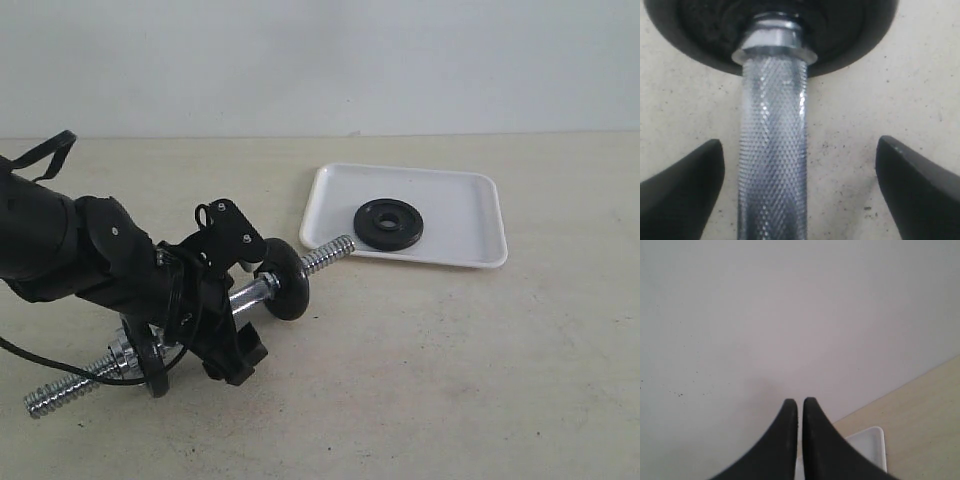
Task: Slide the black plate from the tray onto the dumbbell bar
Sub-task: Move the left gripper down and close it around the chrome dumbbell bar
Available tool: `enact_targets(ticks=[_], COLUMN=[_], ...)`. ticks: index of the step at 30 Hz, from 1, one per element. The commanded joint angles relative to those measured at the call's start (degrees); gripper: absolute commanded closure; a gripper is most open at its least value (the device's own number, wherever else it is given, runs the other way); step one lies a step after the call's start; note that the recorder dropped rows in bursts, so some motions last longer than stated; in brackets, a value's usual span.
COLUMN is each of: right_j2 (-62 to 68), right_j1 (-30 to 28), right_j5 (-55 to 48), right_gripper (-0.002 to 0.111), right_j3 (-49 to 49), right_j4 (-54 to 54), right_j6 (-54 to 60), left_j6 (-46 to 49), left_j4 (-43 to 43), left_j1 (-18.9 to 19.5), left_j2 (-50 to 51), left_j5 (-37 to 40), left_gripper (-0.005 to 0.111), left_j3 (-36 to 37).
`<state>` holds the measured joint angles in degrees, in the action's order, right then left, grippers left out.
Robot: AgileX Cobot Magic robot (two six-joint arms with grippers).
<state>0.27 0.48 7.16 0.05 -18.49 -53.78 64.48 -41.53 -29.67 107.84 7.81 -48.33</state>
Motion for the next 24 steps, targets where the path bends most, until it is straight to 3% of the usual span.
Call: enact_targets(ticks=[1,16,24], right_j2=[-0.27,-0.27,-0.27], right_j1=[0.06,0.06,0.06], right_j5=[-0.06,-0.06,-0.06], right_gripper=[0.108,0.108,0.108], right_j3=[-0.05,-0.05,-0.05], right_j4=[-0.28,-0.28,-0.28], right_j6=[0.13,0.13,0.13], left_j6=[-0.63,-0.63,-0.63], left_j4=[0.02,0.02,0.02], left_j1=[-0.35,-0.35,-0.35], left_j2=[1.21,2.61,2.61], left_j5=[-0.34,-0.95,-0.69], left_gripper=[0.032,0.033,0.065], left_j3=[-0.33,-0.37,-0.37])
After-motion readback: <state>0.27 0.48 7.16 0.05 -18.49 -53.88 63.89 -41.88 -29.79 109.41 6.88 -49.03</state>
